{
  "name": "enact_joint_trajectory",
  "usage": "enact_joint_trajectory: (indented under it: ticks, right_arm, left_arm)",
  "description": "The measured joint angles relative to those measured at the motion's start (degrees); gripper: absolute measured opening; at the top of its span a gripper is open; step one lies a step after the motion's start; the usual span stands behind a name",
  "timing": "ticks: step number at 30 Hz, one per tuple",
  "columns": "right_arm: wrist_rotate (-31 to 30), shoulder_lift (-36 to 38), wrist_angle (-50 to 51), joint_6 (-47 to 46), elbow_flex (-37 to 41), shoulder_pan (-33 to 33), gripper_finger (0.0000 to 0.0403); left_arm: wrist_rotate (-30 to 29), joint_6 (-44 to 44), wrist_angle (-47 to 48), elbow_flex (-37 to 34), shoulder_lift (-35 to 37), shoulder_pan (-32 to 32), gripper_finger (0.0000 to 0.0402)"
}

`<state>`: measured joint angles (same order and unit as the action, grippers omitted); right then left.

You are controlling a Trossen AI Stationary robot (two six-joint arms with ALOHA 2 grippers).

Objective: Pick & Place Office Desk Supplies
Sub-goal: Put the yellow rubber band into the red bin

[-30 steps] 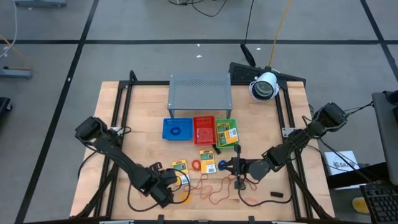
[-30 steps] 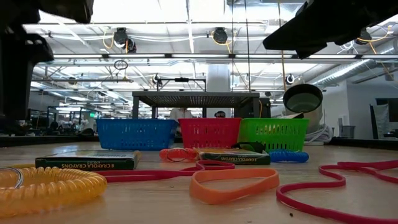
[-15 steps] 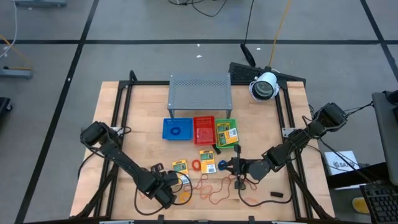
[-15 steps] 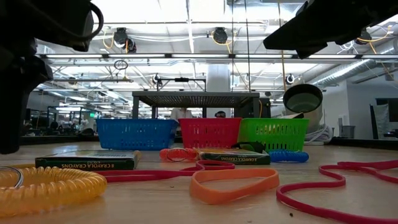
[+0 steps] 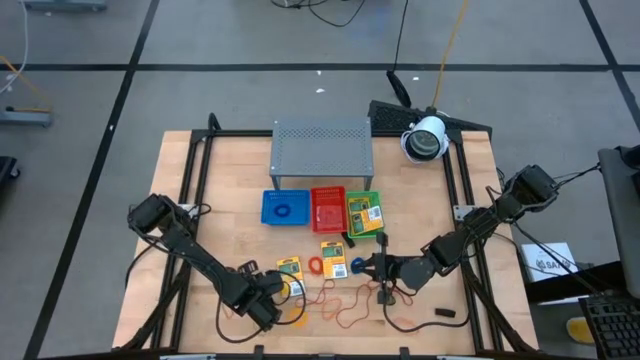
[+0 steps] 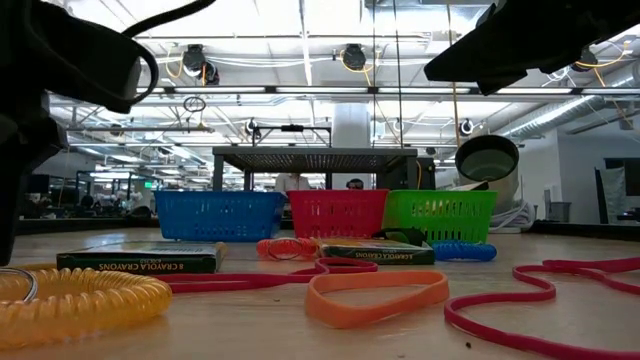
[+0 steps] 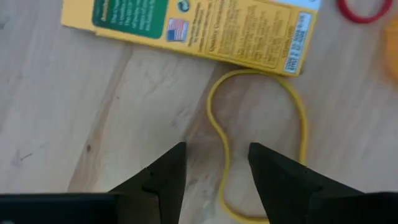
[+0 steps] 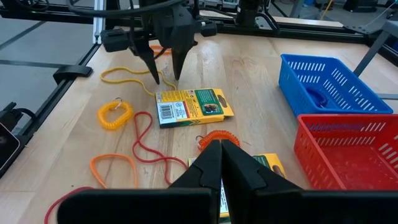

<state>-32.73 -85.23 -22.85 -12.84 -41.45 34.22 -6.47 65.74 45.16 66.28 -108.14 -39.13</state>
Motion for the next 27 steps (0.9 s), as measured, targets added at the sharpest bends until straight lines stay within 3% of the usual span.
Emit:
enact_joint_trajectory:
  ticks: [9, 16, 22, 27]
  right_arm:
    - [0.0, 0.0, 0.04, 0.0, 0.0, 0.0, 0.0]
    - [0.0, 0.0, 0.04, 0.0, 0.0, -0.01, 0.0]
    - [-0.02, 0.0, 0.04, 0.05, 0.0, -0.01, 0.0]
    - [-0.13, 0.0, 0.02, 0.2, 0.0, -0.02, 0.0]
  left_arm:
    - [-1.48, 0.27, -3.22, -1.09, 0.12, 0.06, 0.0167]
    - [-3.92, -1.98, -5.14, -1.22, 0.07, 0.06, 0.0018]
    - [-5.38, -4.76, -5.63, -1.49, 2.18, 0.7, 0.0004]
    - [-6.41, -6.33, -4.54, -0.48, 9.28, 1.64, 0.0005]
